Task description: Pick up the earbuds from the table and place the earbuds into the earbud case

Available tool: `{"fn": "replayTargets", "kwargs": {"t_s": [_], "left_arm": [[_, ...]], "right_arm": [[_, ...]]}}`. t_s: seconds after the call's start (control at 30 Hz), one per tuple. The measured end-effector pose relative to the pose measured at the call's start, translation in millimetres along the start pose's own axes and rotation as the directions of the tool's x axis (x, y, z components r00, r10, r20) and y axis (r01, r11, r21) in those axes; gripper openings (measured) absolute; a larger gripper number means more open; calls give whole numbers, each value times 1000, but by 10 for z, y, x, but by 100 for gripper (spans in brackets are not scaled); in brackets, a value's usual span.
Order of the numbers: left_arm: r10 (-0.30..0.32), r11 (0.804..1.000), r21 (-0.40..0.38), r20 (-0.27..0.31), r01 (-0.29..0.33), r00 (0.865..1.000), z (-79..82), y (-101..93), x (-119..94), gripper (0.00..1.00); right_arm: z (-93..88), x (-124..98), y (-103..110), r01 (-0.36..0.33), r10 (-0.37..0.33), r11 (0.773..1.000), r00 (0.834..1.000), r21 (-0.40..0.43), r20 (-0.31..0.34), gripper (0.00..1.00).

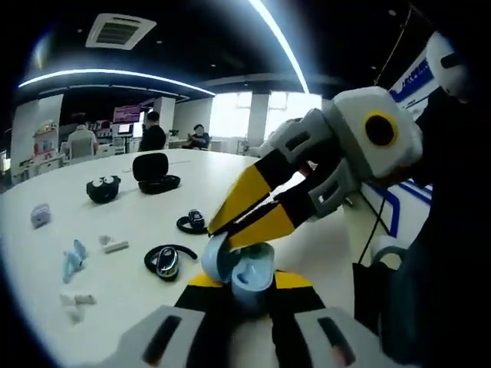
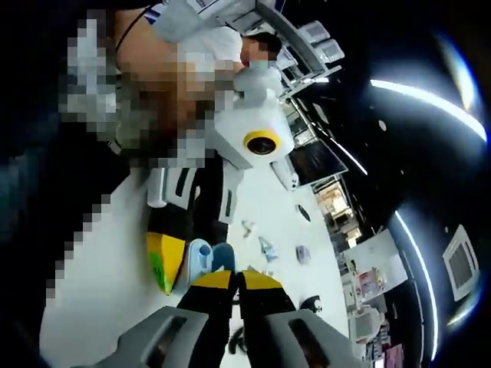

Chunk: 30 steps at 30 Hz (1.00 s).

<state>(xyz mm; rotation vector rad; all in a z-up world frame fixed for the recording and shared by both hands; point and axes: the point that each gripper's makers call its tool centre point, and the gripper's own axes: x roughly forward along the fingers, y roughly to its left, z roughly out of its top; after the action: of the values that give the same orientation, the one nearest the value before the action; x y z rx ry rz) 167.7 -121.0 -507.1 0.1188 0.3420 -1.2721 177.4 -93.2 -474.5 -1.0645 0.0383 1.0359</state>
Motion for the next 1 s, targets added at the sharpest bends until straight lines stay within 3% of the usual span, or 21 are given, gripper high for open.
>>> {"fn": "replayTargets", "kwargs": {"t_s": [0.1,0.2,0.3,0.33,0.4,0.47,0.5,0.53,0.63,0.7,0.73,0.8,0.87,0.9,1.0], "left_arm": [[9,1000,4,1,-9,1000,-2,7,2,20],[16,1000,4,4,-16,1000,-3,12,2,20],[22,1000,10,2,-22,1000,-3,10,1,19],[23,1000,13,1,-23,1000,-4,8,0,19],[27,999,18,-3,-27,1000,-4,5,-1,19],[38,999,31,-17,-37,999,-5,-3,0,19],[42,998,51,-28,-41,999,-9,-9,-1,19],[44,997,59,-31,-42,999,-10,-13,1,19],[48,997,60,-31,-46,998,-12,-13,1,19],[49,998,52,-25,-48,998,-10,-13,1,19],[49,998,48,-21,-48,999,-10,-12,0,19],[50,998,39,-13,-49,999,-8,-13,-3,19],[51,998,34,-6,-51,999,-8,-14,-4,19],[52,998,32,-3,-52,999,-8,-14,-5,19],[54,998,28,6,-54,999,-9,-15,-7,19]], "right_arm": [[-7,-33,-18,-11,9,993,1000,119,18,5],[-62,-103,-58,-16,7,963,999,271,35,8],[-119,-178,-77,-17,-8,915,998,403,59,8],[-144,-206,-69,-21,-13,889,997,458,70,8],[-184,-232,-55,-20,-20,860,997,511,73,8],[-241,-268,-17,-22,-35,796,996,605,82,8],[-263,-285,13,-30,-42,753,995,657,93,9],[-277,-293,24,-32,-47,732,994,681,96,9],[-341,-335,34,-29,-93,615,990,788,109,10],[-360,-354,29,-34,-124,549,985,835,121,10],[-372,-357,32,-33,-132,531,984,847,121,10],[-397,-358,43,-36,-153,473,981,881,122,11],[-382,-362,45,-57,-178,405,974,912,140,11],[-378,-368,37,-69,-197,361,969,930,149,11],[-450,-403,-17,-67,-235,305,961,950,144,11]]}}
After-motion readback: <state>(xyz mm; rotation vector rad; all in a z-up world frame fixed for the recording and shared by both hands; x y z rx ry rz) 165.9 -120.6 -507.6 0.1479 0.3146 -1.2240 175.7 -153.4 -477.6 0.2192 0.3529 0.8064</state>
